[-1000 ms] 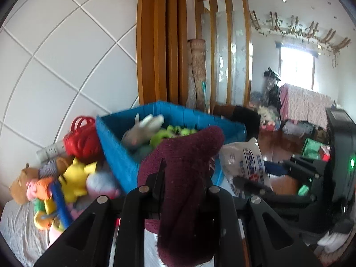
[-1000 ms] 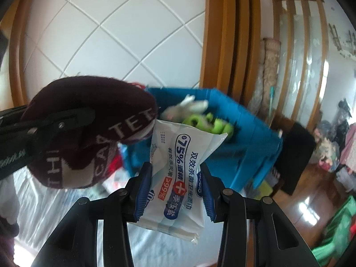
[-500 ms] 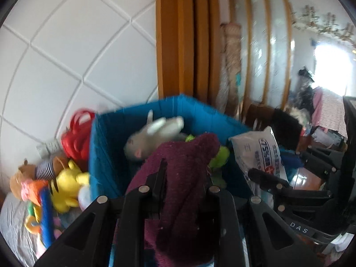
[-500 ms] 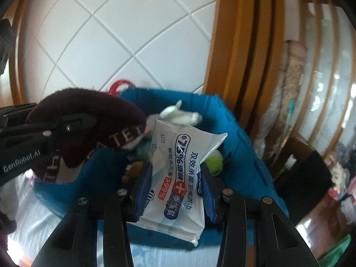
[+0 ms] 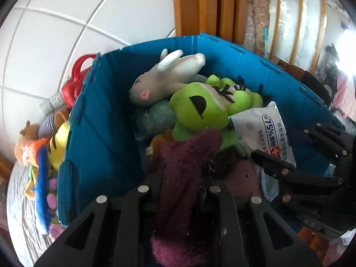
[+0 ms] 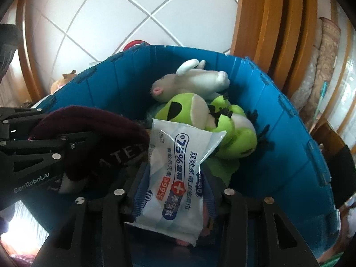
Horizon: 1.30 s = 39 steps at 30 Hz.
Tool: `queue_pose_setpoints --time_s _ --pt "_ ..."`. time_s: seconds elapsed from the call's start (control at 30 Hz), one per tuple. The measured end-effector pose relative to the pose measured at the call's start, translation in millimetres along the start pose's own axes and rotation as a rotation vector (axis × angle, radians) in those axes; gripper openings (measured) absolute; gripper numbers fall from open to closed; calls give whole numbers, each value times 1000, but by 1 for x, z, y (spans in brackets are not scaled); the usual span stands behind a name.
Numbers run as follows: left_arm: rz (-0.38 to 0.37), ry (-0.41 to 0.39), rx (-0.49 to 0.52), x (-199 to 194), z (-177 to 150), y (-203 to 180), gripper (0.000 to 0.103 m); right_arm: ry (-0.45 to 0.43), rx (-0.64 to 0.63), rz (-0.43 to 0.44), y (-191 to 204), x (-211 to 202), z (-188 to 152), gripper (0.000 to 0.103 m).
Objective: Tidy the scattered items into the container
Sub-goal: 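Open both tools and drop the hat and wipes packet into the crate, then withdraw both tools from the crate back toward the bed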
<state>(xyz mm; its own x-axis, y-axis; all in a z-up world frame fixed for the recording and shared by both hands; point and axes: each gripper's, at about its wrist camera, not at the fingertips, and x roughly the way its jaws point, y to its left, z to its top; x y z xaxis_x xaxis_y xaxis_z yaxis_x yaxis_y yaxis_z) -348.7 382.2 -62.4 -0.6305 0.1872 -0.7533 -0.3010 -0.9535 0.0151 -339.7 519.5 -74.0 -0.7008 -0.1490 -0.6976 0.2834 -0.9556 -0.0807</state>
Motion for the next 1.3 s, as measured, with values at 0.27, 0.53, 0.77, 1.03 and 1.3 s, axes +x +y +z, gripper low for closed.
queue_pose_setpoints --time_s 0.27,0.53,0.77,1.03,1.3 --pt "22 -62 18 -10 -3 1 63 -22 31 -49 3 -3 2 78" --pt "31 -81 -22 -21 -7 11 74 -50 71 -81 -5 -12 -2 103" --pt "83 -157 -86 -58 -24 27 103 -113 88 -83 0 -29 -8 103" --pt "228 -190 -199 -107 -66 76 103 -223 28 6 58 -69 -4 103" --pt "242 -202 -221 -149 -122 148 103 -295 22 16 159 -100 -8 103"
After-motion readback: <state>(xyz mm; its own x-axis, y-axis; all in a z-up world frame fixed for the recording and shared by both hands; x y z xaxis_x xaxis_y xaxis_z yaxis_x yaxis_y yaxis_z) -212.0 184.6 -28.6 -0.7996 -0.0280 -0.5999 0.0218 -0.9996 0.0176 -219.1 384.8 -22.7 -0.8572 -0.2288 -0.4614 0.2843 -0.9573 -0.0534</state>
